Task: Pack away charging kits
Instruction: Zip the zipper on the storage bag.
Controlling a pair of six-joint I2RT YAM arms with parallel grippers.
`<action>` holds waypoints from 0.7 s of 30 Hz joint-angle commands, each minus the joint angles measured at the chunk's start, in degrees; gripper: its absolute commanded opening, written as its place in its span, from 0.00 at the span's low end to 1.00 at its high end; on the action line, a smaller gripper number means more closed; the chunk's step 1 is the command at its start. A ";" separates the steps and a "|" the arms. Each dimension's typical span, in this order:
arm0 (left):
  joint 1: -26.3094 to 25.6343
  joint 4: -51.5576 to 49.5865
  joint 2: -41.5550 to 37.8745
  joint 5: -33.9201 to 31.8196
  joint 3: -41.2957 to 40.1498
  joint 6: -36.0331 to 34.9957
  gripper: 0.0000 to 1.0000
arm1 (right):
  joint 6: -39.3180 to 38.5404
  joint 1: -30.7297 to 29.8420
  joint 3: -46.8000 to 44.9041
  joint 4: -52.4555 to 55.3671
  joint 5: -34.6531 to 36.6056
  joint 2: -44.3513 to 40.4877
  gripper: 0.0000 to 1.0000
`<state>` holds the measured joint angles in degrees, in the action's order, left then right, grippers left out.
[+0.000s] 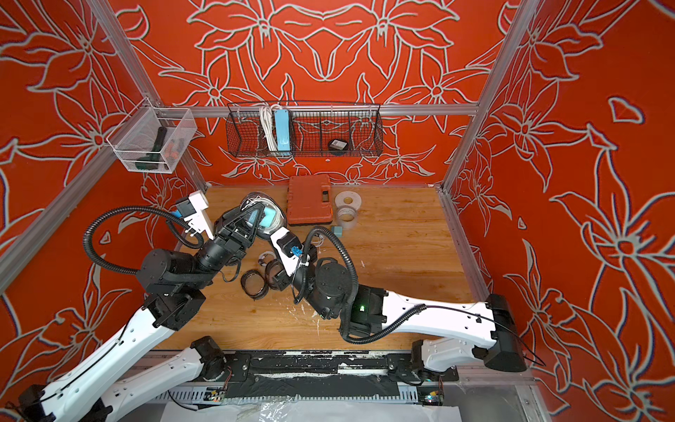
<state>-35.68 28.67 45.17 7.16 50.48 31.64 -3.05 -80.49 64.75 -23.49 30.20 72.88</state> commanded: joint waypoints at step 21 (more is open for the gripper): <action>1.29 -2.38 2.01 2.23 1.94 3.43 0.00 | -4.13 5.65 -3.82 4.15 -0.35 -8.98 0.00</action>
<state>-34.87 27.68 47.33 9.26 50.68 34.70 -5.28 -76.09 60.66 -19.99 29.58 66.06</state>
